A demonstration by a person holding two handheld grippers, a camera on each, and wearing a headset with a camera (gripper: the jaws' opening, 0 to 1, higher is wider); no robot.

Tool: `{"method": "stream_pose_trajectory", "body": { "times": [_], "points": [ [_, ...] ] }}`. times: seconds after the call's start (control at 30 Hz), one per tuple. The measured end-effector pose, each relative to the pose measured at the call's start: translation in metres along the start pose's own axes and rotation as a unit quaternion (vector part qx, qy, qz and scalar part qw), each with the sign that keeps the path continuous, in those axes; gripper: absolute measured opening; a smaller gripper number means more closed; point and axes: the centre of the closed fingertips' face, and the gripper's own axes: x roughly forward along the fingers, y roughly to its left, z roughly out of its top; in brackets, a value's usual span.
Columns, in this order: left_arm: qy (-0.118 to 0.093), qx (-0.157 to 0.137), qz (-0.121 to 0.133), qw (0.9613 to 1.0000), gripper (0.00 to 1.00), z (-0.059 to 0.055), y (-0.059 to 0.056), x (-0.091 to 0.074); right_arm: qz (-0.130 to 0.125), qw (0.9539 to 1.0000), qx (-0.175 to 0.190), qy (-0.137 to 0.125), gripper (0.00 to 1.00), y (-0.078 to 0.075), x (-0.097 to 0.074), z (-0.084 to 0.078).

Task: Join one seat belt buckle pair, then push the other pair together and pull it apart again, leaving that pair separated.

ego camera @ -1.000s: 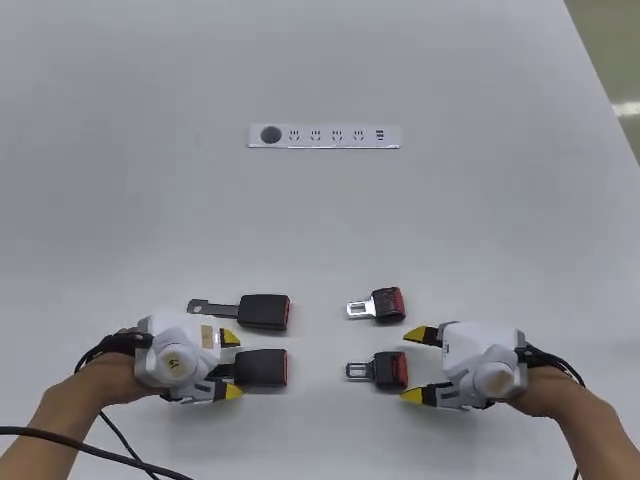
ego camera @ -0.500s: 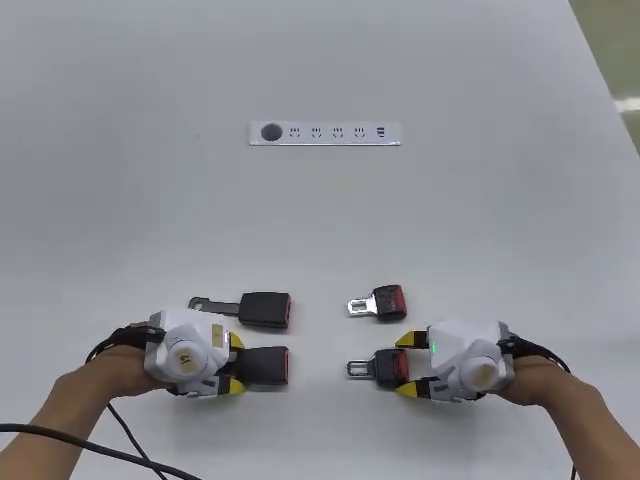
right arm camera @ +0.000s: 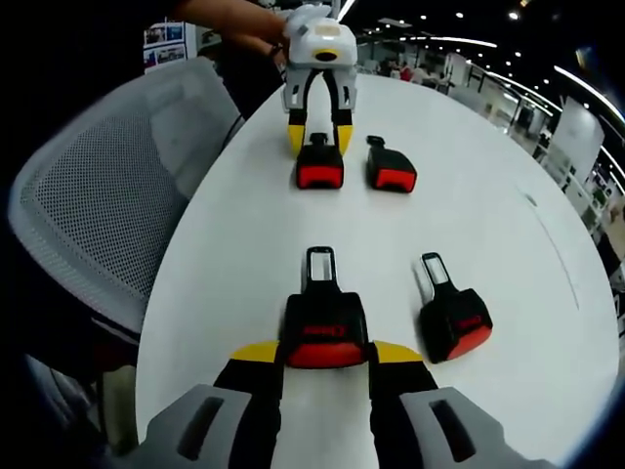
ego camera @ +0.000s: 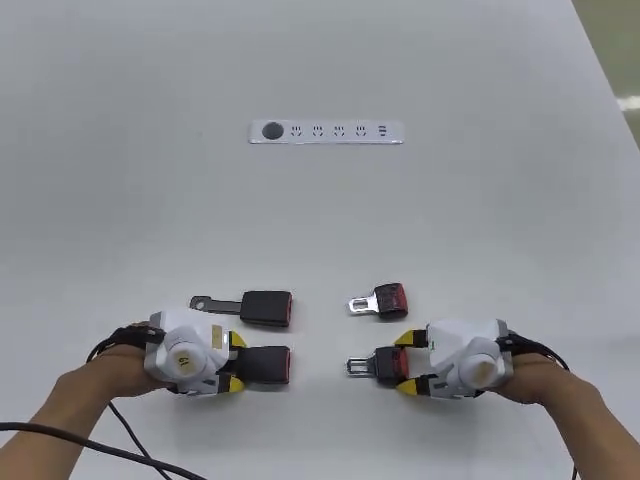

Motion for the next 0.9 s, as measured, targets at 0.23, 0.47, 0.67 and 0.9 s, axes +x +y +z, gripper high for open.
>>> {"method": "stream_pose_trajectory", "body": {
  "times": [0.23, 0.47, 0.67, 0.9],
  "points": [
    [0.002, -0.005, 0.001, 1.0, 0.3, 0.0004, -0.0004, -0.0004, -0.001, 1.0, 0.002, 0.002, 0.3, -0.0003, 0.0003, 0.0001],
    [0.0, -0.016, 0.006, 0.9999, 0.3, 0.0, -0.0005, 0.0003, -0.002, 1.0, 0.006, 0.004, 0.3, 0.0, 0.0004, 0.0002],
    [0.003, -0.021, 0.006, 0.9997, 0.3, 0.0015, -0.0007, -0.0001, -0.003, 0.9999, 0.009, 0.006, 0.3, -0.0002, 0.0014, 0.0027],
    [0.005, -0.025, 0.007, 0.9996, 0.3, 0.0021, -0.0007, -0.0004, -0.002, 0.9999, 0.01, 0.004, 0.3, 0.0, 0.0041, 0.0093]
  ]
}}
